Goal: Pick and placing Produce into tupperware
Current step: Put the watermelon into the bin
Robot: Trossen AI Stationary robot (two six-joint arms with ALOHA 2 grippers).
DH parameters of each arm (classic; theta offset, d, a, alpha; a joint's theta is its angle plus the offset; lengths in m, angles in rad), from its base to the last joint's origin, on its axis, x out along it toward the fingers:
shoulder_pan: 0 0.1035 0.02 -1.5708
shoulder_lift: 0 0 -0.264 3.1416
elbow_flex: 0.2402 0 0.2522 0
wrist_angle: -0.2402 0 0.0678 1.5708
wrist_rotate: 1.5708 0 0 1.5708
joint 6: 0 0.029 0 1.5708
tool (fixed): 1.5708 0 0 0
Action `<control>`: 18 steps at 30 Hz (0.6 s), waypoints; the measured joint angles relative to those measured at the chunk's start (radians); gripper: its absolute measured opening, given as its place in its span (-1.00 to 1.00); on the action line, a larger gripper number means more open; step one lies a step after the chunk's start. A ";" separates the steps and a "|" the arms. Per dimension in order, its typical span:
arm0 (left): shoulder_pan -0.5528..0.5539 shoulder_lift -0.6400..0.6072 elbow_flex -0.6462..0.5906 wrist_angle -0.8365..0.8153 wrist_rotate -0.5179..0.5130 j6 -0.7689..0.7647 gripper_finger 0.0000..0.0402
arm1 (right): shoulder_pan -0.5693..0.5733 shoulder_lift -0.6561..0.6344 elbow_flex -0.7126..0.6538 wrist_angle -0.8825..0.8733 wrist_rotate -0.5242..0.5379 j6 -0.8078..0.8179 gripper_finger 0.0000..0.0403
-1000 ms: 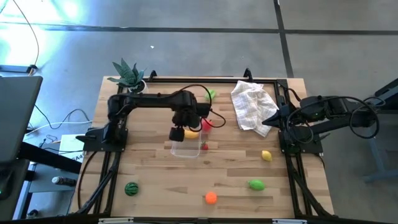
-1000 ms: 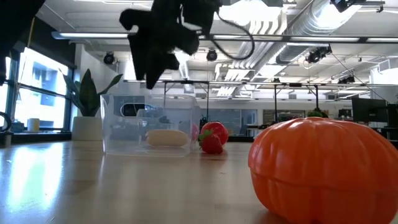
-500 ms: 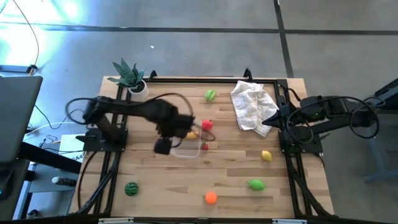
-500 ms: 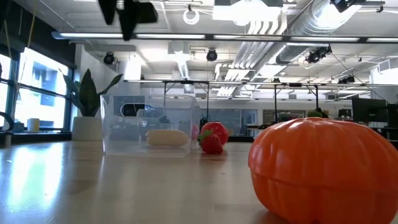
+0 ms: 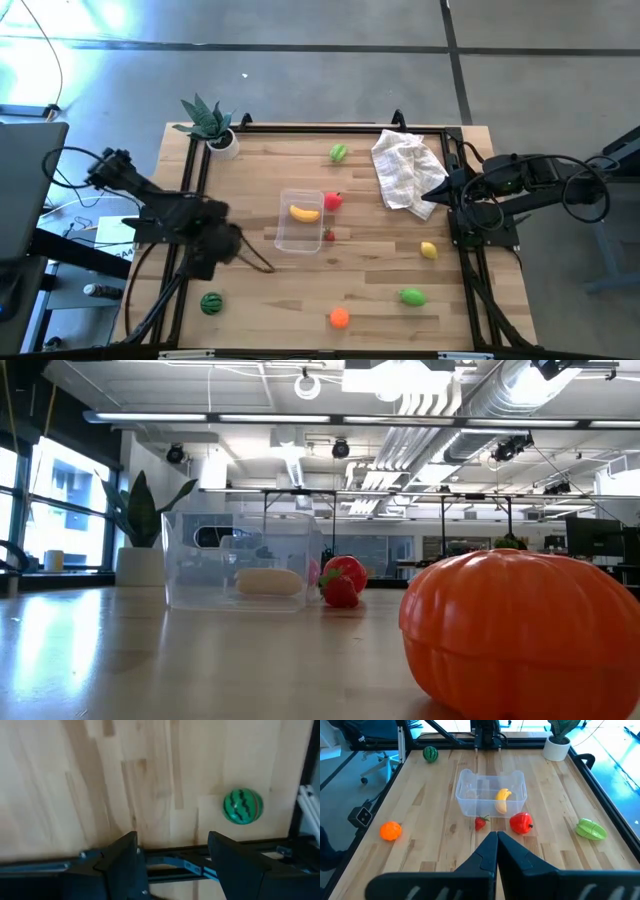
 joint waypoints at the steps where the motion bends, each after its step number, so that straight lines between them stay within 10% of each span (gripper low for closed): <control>1: -0.024 -0.026 -0.026 0.010 -0.003 -0.053 0.16 | 0.000 0.000 0.000 0.000 0.000 0.000 -1.00; 18: -0.178 -0.099 -0.201 0.190 0.017 -0.336 0.16 | 0.000 0.000 0.000 0.000 0.000 0.000 -1.00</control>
